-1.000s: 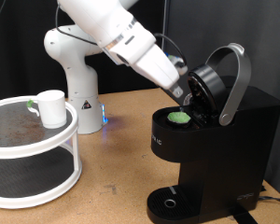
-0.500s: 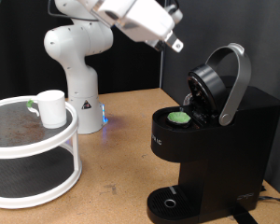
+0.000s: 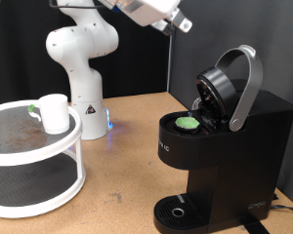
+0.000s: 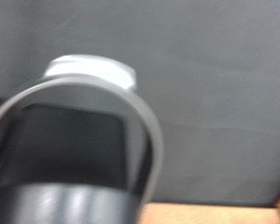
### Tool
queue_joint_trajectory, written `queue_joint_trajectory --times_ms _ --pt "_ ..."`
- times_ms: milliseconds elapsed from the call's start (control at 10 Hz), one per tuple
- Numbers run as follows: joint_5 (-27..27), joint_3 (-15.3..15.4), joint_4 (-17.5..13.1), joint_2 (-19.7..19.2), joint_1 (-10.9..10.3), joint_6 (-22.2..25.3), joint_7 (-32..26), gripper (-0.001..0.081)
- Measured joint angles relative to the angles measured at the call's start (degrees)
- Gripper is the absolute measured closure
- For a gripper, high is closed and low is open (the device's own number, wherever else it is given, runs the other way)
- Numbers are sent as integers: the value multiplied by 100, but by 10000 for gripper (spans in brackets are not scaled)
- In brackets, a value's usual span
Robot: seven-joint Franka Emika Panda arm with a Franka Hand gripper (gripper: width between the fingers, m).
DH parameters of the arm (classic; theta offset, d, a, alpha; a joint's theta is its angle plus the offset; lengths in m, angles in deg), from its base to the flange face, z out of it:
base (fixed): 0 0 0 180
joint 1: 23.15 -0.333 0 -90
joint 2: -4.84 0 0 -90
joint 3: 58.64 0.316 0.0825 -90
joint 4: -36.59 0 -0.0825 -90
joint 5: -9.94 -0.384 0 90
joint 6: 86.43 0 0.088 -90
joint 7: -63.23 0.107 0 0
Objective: Make a cup of coffee with the keurig machine
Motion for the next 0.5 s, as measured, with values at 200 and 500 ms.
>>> queue_joint_trajectory --times_ms 200,500 --pt "-719 136 -20 4 -144 -499 -159 7" --pt "-662 493 -257 -75 -305 -543 183 7"
